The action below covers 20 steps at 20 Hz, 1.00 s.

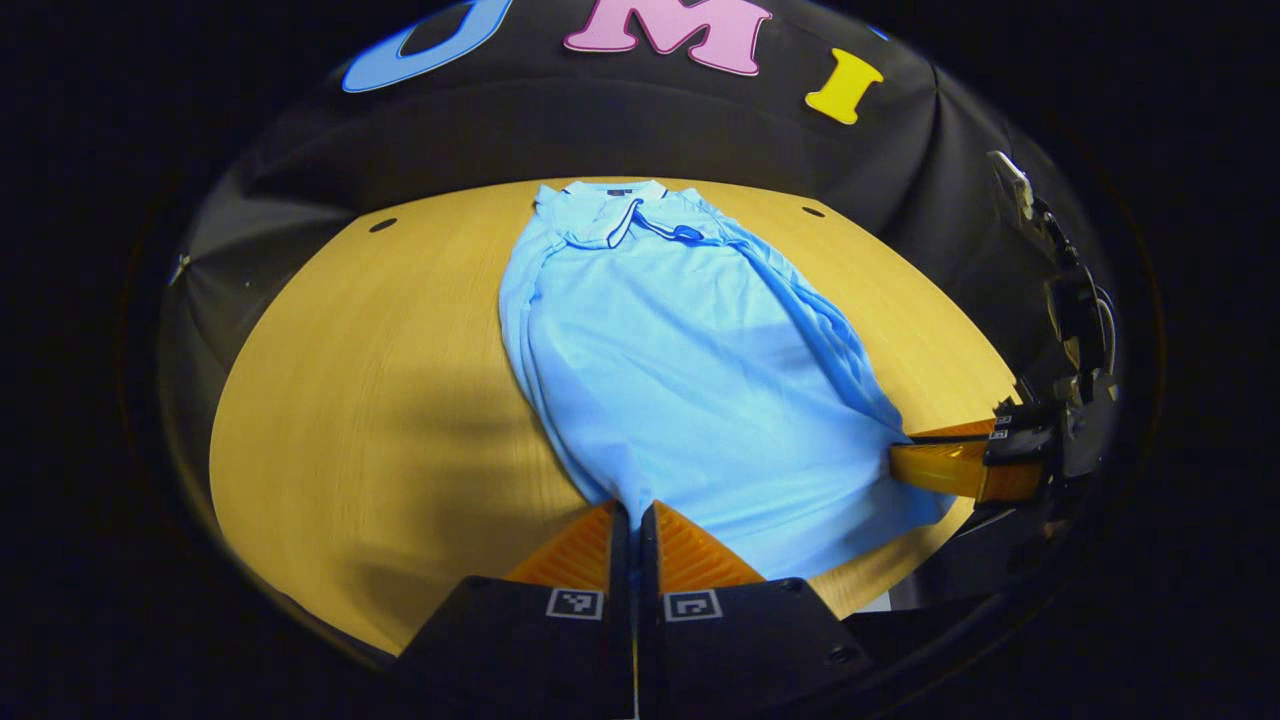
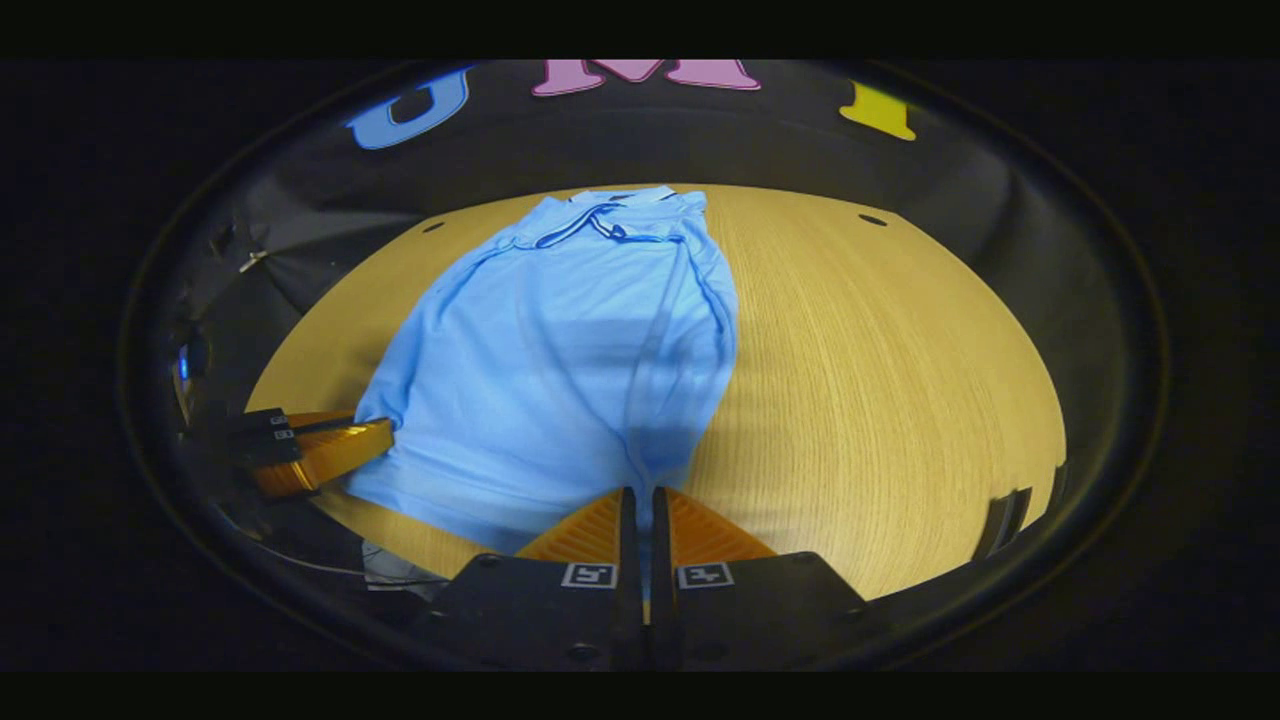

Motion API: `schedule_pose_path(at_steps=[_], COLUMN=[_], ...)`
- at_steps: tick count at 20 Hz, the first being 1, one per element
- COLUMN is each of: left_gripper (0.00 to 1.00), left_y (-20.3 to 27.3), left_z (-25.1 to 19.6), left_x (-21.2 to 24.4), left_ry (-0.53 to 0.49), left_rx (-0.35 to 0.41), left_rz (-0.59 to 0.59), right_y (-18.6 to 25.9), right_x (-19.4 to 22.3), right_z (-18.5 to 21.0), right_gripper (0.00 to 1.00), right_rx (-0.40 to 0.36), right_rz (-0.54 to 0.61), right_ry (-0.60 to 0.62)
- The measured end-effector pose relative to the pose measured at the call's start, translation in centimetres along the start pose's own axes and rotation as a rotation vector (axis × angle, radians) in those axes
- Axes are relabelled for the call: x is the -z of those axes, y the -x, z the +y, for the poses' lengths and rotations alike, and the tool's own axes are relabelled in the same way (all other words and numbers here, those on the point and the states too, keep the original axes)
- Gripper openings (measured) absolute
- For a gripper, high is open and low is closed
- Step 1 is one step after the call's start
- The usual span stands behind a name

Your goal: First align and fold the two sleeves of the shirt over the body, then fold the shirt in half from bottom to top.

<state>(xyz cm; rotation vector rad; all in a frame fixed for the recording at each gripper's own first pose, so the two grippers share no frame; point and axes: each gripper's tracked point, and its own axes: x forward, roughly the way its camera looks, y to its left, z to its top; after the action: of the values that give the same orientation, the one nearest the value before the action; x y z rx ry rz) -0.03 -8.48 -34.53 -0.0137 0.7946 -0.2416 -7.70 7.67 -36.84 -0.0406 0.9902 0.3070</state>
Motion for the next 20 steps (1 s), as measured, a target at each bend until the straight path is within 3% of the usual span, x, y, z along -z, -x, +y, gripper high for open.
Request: schedule_pose_path(at_steps=[6, 11, 12, 13, 16, 20], left_gripper=[0.06, 0.06, 0.06, 0.06, 0.06, 0.06], left_y=[1.1, 1.6, 1.6, 1.6, 1.3, -0.6], left_z=[0.2, 0.5, 0.9, 1.2, 1.6, 3.0], left_x=[-1.4, -7.0, -8.4, -10.3, -15.0, -21.4], left_ry=[0.046, 0.068, 0.078, 0.092, 0.145, 0.086], left_rx=[-0.016, -0.029, -0.039, -0.047, -0.038, -0.06], left_rz=[-0.004, -0.053, -0.069, -0.091, -0.139, -0.196], right_y=[1.0, 1.6, 1.7, 1.5, 0.7, -0.2], right_x=[-3.0, -8.6, -9.9, -11.4, -16.5, -25.2], right_z=[0.1, 0.0, -0.3, -0.6, -1.0, -1.1], right_gripper=[0.07, 0.07, 0.02, 0.12, 0.01, 0.01], right_rx=[-0.052, -0.07, -0.07, -0.068, -0.07, -0.097], right_rz=[-0.047, -0.14, -0.157, -0.177, -0.233, -0.344], right_ry=[-0.003, 0.016, 0.009, 0.008, 0.008, 0.01])
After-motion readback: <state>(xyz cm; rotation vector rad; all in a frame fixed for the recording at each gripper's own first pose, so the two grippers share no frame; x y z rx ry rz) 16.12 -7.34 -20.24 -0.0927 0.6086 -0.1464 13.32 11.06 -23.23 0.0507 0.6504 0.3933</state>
